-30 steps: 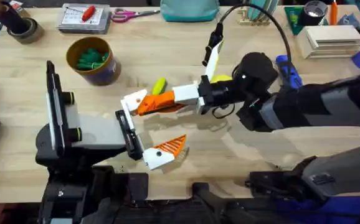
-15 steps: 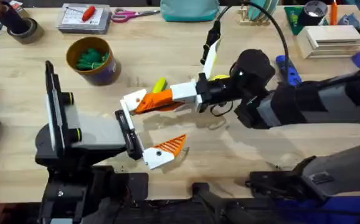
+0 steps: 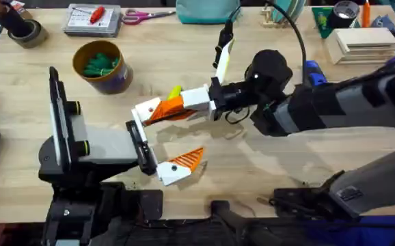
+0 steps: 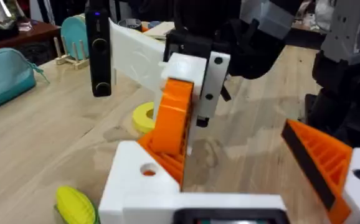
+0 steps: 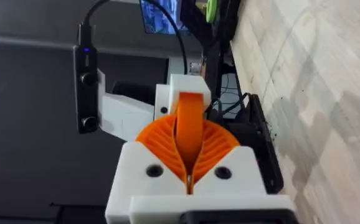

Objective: Pick up the gripper from the table and insert it into the empty holder that is missing its gripper. Then pick up a screw, insert it into the mounting hole, and use the screwdriver to tighten it. Finally, clean up the table by picking up the vegetable and placing it into the bucket.

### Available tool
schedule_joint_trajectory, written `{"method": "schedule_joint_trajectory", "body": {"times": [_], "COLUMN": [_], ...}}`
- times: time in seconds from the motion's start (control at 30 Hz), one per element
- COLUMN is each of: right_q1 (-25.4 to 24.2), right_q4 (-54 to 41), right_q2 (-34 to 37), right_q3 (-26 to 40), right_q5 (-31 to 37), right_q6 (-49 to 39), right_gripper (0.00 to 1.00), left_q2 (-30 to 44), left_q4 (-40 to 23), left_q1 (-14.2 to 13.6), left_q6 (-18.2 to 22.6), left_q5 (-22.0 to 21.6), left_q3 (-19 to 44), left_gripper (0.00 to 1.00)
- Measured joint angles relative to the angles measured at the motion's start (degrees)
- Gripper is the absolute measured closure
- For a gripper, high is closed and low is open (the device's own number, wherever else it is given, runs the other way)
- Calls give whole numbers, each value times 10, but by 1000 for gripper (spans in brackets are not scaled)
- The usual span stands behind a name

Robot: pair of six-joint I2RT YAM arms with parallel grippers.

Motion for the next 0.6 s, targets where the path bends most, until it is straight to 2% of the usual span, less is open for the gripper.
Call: {"method": "schedule_joint_trajectory", "body": {"times": [0.6], "right_q1": [2], "right_q4": [-4], "right_q2": [3], "right_q3": [8], "right_q5": [1], "right_q6": [2], "right_gripper": [993], "left_q2": [0], "left_q4": [1], "left_q1": [2], "left_q6": [1], "left_q5": [-4], "left_q3": [0], "left_gripper": [15]}}
